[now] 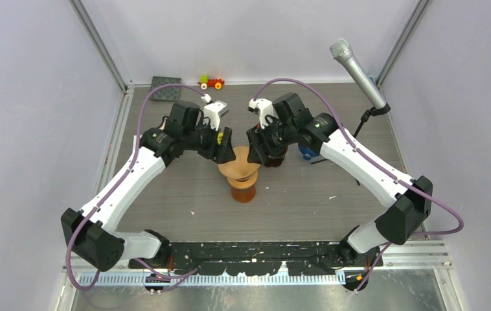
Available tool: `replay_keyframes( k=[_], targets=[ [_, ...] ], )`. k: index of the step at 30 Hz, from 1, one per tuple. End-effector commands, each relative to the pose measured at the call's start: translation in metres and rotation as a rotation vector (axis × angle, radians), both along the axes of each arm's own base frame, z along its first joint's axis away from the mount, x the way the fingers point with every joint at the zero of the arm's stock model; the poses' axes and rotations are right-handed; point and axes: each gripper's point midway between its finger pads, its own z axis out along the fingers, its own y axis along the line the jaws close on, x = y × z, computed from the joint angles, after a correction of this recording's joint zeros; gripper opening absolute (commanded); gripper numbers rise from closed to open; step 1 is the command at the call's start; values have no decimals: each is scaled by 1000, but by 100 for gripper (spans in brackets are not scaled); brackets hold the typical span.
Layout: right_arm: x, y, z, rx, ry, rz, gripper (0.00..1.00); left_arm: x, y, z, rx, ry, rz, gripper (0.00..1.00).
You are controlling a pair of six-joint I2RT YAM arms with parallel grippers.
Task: Place the coffee filter in the dripper
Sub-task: Place the coffee filter in the coffee dripper.
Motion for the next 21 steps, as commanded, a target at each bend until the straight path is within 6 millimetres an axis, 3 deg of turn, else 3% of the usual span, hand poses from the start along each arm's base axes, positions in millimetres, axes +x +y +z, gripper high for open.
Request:
replay_keyframes(
  k=[1,8,13,17,21],
  targets=[
    [4,-4,19,23,-68,-6,70,8,-7,22,-60,-101,-33,70],
    [8,-19,52,106,-104,-43,70,1,-13,53,-126,-153,-72,73],
    [28,-55,75,155,-172,-179,70,7,-1,77,-146,-233,-8,82],
    [50,-83,70,93,-216,-307,70,16,11,88,-129,-267,56,89],
    [78,-104,49,-7,-228,-400,69,26,25,95,-100,-306,140,100]
  ],
)
